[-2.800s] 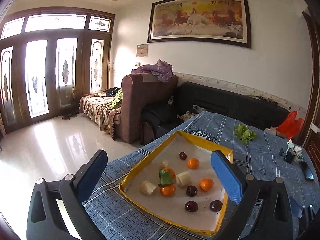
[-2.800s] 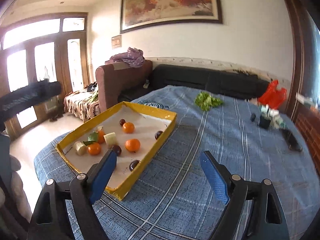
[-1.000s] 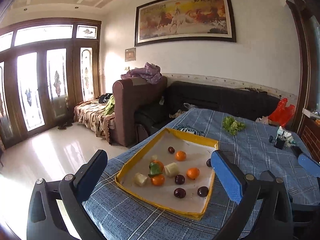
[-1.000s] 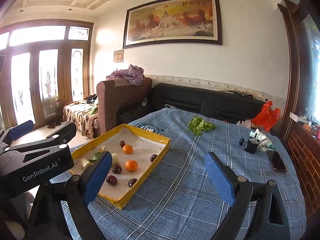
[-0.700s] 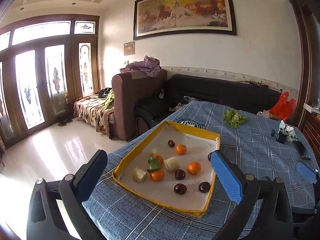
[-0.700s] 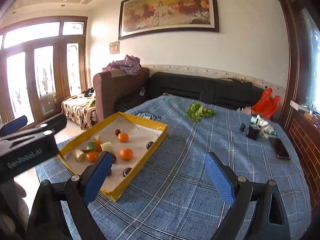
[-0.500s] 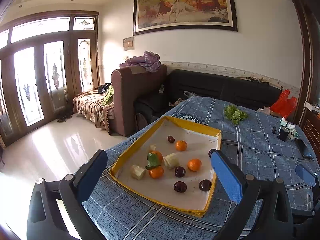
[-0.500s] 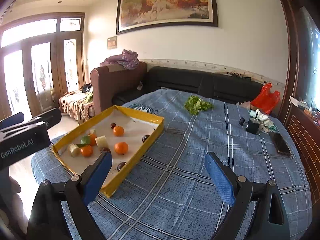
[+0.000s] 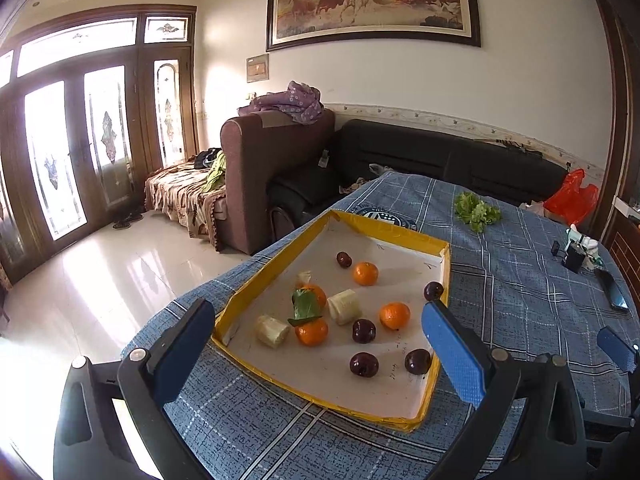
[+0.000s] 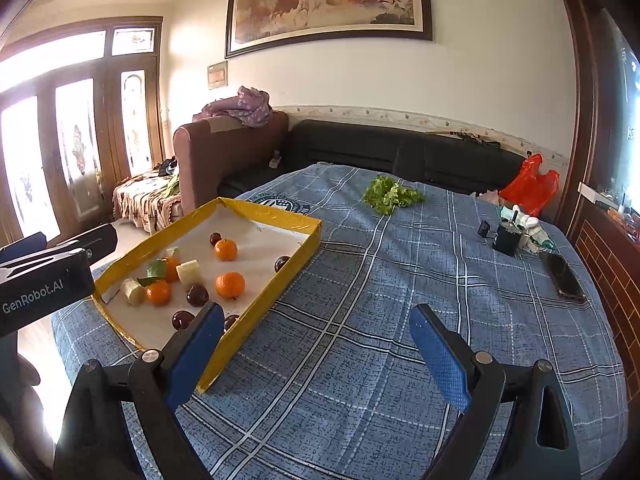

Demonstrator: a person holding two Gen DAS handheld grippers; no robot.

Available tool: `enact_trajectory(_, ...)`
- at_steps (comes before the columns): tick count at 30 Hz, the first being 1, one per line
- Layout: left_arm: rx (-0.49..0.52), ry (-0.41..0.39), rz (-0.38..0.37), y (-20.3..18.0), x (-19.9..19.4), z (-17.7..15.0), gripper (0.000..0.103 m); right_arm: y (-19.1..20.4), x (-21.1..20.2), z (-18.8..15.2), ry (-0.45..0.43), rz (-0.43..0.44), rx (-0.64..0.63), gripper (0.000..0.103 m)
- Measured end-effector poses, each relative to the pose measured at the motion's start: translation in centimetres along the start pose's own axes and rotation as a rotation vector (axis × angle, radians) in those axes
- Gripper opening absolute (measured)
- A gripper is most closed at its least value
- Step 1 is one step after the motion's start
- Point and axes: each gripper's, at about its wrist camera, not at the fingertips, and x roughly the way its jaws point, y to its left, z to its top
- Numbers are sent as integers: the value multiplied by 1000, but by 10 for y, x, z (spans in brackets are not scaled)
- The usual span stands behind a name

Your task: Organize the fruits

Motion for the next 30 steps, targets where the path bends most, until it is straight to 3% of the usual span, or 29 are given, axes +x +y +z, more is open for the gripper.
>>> enact_trajectory(5,0,-36,30,-1,-4,0,103,3,-1,-2,-4,-2,0,97)
enact_trajectory(11,-44,-264,180,11,-51,6,103,4,-13,1,-57,-2,-3,97)
enact_trajectory(14,-86,-326,197,17,-65,4,103,7,-14,1,-59,5,-11,97)
enact_trajectory(17,-109,-287,150,22,-62,3,103,9,-13,0,-54,10,-17,97)
enact_trajectory(25,-175,-31,-12,36,-13,-2,103,21,-16,-3,-60,10,-66,97)
enact_trajectory(30,-159,27,60,37,2,-7,103,32,-14,-1,-53,16,-93,97)
